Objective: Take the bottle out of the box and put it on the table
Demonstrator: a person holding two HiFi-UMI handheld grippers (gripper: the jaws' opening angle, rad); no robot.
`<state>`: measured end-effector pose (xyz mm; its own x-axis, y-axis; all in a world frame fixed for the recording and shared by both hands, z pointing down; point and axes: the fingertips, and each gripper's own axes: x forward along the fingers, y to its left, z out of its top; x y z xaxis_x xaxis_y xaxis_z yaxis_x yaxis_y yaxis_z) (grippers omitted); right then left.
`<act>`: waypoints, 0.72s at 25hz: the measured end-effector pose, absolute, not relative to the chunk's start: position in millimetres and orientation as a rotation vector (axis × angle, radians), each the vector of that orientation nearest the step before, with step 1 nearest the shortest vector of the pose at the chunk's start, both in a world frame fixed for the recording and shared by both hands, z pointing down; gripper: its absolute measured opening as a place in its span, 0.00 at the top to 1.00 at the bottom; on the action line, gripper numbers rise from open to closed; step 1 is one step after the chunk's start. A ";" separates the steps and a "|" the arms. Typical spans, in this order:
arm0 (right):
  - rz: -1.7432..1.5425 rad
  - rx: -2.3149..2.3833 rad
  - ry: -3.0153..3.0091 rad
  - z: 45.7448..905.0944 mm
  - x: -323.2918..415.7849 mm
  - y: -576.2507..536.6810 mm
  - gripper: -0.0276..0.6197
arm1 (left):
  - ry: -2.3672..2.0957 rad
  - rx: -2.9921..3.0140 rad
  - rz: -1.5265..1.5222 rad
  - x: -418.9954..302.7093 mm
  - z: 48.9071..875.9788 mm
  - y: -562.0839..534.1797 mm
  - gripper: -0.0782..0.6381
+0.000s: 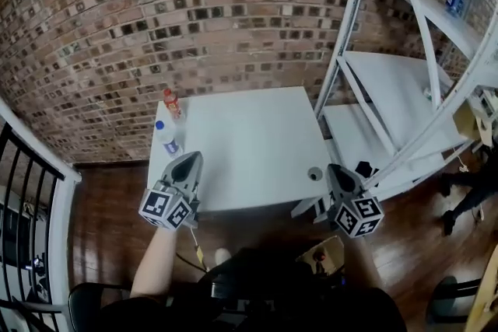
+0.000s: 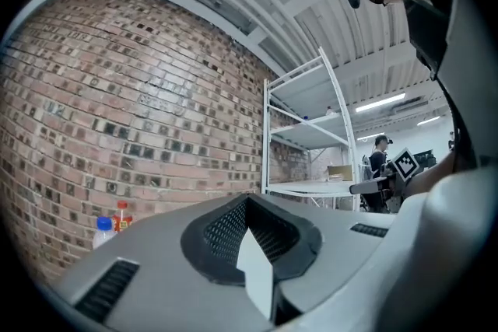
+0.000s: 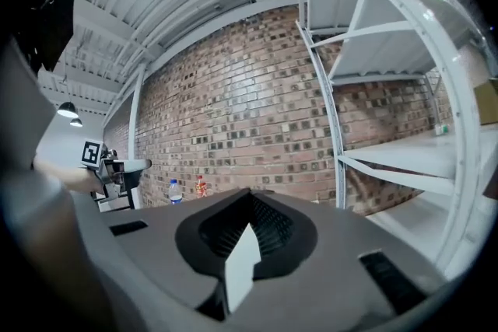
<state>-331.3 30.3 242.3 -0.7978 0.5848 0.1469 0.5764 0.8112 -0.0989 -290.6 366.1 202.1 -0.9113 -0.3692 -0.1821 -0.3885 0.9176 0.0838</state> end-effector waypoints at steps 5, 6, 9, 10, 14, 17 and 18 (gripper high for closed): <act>0.215 -0.820 -2.859 243.6 -312.1 -6.4 0.96 | 2.944 -0.595 0.160 -269.4 206.1 342.9 0.89; 0.243 -0.807 -2.860 245.5 -308.8 -11.0 0.96 | 2.946 -0.589 0.162 -266.0 208.3 341.1 0.89; 0.271 -0.768 -2.871 249.9 -303.3 -17.4 0.96 | 2.941 -0.582 0.174 -262.9 212.9 339.8 0.89; 0.269 -0.758 -2.876 250.9 -300.8 -17.0 0.96 | 2.941 -0.581 0.184 -262.8 214.4 340.8 0.89; 0.248 -0.732 -2.902 252.4 -292.5 -11.8 0.96 | 2.943 -0.603 0.221 -265.4 223.3 343.8 0.89; 0.230 -0.723 -2.921 252.7 -291.2 -2.9 0.96 | 2.950 -0.631 0.209 -270.3 229.8 349.0 0.89; 0.225 -0.721 -2.928 251.9 -292.3 0.8 0.96 | 2.949 -0.633 0.209 -272.1 230.1 352.6 0.89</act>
